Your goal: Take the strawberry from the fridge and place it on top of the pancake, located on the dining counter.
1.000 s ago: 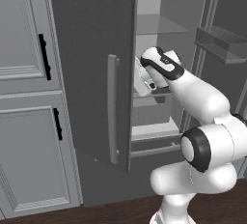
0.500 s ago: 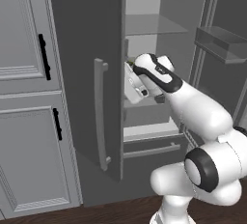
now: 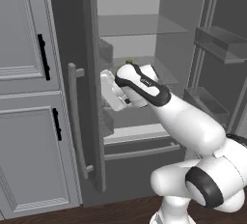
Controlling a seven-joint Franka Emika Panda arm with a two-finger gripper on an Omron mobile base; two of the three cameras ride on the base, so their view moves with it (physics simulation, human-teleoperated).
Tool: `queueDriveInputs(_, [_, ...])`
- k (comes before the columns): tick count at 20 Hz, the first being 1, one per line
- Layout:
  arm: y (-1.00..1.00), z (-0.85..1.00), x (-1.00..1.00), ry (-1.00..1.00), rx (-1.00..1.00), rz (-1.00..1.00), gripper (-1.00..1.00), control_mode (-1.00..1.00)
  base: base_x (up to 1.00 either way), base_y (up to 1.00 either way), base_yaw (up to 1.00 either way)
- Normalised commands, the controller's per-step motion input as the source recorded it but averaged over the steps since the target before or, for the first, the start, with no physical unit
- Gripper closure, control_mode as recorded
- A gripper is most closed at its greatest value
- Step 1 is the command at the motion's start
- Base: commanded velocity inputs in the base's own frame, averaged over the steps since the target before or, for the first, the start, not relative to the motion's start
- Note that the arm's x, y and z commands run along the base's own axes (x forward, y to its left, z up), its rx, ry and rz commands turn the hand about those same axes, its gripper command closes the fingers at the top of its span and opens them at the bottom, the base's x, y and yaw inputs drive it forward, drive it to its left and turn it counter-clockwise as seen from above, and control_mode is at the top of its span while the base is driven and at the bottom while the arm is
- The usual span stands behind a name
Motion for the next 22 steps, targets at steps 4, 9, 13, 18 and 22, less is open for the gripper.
queueDriveInputs(4, [0.86, 0.0, -0.19, 0.02, 0.0, 0.04, -1.0, -1.0, 0.0, 0.0, 0.0])
queueDriveInputs(9, [0.53, 0.0, -0.23, 0.0, 0.0, 0.02, -1.0, -1.0, 0.0, 0.0, 0.0])
queueDriveInputs(13, [0.29, 0.0, -0.12, 0.0, 0.0, 0.0, -1.0, -1.0, 0.0, 0.0, 0.0])
queueDriveInputs(18, [0.87, 0.0, 0.07, 0.0, 0.0, 0.0, -1.0, -1.0, 0.0, 0.0, 0.0])
queueDriveInputs(22, [0.66, 0.0, -0.01, 0.0, 0.0, 0.0, -1.0, -1.0, 0.0, 0.0, 0.0])
